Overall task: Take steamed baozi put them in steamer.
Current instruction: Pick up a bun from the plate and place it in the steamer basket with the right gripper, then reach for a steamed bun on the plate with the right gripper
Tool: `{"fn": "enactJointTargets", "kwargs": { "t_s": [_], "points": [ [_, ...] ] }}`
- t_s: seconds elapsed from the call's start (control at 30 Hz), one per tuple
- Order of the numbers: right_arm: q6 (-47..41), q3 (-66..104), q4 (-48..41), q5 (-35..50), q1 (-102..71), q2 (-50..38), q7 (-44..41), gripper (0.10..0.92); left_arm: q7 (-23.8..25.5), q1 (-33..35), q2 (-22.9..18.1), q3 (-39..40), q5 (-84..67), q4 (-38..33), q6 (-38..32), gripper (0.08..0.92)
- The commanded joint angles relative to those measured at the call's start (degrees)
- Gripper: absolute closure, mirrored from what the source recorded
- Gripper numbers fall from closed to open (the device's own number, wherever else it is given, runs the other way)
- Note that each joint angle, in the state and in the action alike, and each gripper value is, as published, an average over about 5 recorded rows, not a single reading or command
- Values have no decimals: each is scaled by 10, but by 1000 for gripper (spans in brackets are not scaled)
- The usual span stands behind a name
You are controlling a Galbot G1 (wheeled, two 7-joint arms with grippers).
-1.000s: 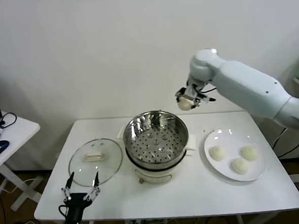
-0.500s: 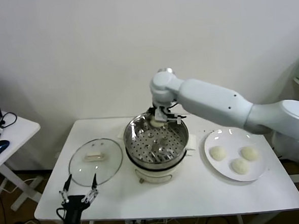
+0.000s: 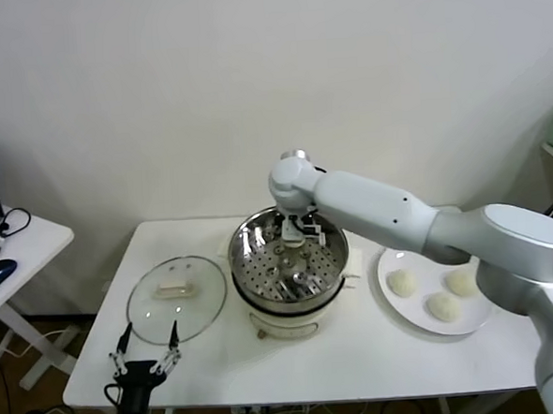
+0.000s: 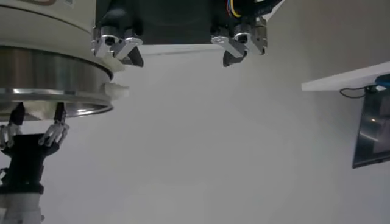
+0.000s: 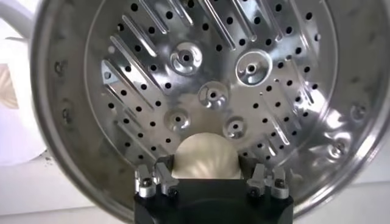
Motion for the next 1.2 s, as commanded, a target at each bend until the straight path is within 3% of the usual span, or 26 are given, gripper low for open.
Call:
{"fn": "enactJointTargets", "kwargs": {
  "t_s": [0.03,0.2,0.47,0.77,0.93,1.13,1.2],
  "points": [
    [9,7,-30,-26,-20,15,3,317,0,0,0,-1,0,2,0,177],
    [10,7,-30,-26,-23,14,8,308,-1,0,-1,-1,0,3,0,177],
    [23,15,-23,-18,-17,9,16,206,-1,-1,-1,-1,0,2,1,177],
    [31,11,69,75,65,-65,-29,203,-1,-4,-1,0,1,1,4,177],
    [-30,-24,109,213,139,-142,-44,203,-2,-11,-1,4,9,0,11,177],
    [-214,-137,102,483,224,-240,-43,203,9,-18,2,15,10,-3,16,177],
    [-247,-150,85,535,225,-264,-42,203,10,-21,2,18,11,-3,15,177]
  ]
}}
